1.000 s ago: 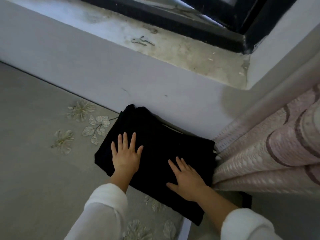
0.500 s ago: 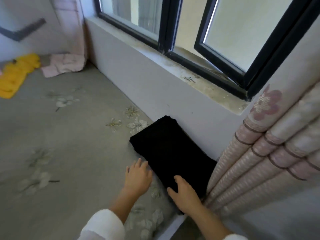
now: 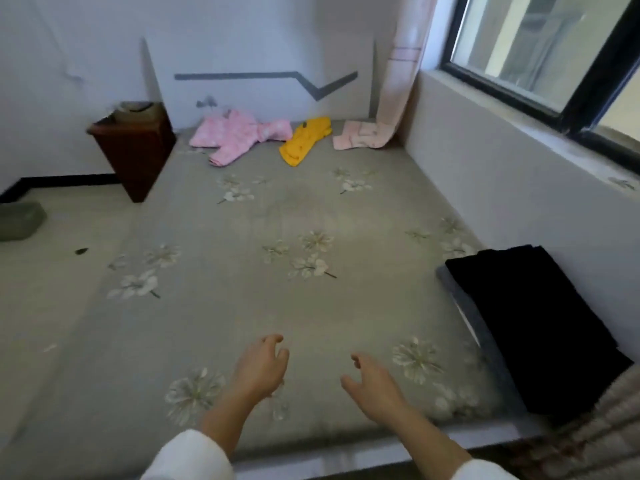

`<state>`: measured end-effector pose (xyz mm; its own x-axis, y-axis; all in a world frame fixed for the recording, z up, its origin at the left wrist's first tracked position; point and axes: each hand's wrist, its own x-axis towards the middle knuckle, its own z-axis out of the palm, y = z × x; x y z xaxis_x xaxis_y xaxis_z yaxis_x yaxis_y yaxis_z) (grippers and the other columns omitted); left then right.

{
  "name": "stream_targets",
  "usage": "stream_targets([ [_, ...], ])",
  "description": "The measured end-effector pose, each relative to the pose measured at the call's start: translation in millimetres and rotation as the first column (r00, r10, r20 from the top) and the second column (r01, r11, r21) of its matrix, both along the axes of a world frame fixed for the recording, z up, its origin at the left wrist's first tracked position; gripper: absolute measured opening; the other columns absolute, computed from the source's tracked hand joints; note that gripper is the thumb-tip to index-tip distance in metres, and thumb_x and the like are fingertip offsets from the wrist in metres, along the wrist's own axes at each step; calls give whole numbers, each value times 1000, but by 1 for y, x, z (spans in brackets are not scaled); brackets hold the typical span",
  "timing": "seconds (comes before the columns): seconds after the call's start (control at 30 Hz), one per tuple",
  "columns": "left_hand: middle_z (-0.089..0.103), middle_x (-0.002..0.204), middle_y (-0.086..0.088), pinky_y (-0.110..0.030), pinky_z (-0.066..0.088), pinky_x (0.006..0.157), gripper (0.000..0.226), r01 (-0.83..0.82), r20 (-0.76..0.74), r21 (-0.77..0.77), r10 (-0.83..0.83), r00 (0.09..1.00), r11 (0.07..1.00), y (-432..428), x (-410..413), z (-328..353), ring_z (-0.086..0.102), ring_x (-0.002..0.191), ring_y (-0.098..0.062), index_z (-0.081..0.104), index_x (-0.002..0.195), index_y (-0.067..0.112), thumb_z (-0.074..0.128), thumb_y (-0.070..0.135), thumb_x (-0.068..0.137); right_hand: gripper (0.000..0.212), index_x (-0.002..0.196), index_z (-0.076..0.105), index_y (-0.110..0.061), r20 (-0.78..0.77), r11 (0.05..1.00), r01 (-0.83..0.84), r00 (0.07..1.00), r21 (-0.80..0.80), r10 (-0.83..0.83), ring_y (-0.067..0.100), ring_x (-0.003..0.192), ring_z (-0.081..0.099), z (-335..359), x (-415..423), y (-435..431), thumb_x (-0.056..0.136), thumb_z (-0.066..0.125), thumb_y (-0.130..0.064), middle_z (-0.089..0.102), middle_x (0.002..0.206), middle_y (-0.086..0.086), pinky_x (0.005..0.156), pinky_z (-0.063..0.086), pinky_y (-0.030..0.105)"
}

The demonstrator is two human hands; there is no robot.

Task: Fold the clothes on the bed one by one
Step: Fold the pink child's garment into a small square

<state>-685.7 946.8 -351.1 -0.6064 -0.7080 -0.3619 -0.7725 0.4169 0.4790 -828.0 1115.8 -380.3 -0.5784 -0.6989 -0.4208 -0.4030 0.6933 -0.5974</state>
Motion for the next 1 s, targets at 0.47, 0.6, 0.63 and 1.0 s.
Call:
stream_targets([
  [0.47,46,143,-9,-33,33,107,44,-271,13,-99,274,962,957,-212,367,35,42,131,-26,44,140,14,41,30,100,60,143,35,-13,-44,923,-383,923,-39,381,23,130,44,13,321,-289,93,53,-41,44,144,8,103,36,33],
  [0.6,49,141,-11,-33,35,106,44,-319,54,-152,331,942,935,-268,458,44,44,129,-28,45,139,12,42,29,99,63,146,30,-13,-13,883,-466,885,-47,466,24,133,42,20,410,-355,94,52,-42,39,148,8,106,36,36],
  [0.63,49,141,-11,-33,34,106,44,-330,55,-167,342,938,929,-282,475,45,44,129,-28,45,139,12,42,29,99,64,146,30,-13,-25,872,-488,873,-44,488,24,133,42,21,427,-373,94,53,-42,39,148,8,106,36,36],
  [1.0,45,144,-7,-32,31,109,45,-279,49,-249,299,953,928,-458,559,33,39,133,-25,43,141,16,40,31,98,62,142,34,-12,-122,831,-555,828,-42,547,24,130,44,8,524,-580,92,53,-44,43,144,8,102,39,34],
])
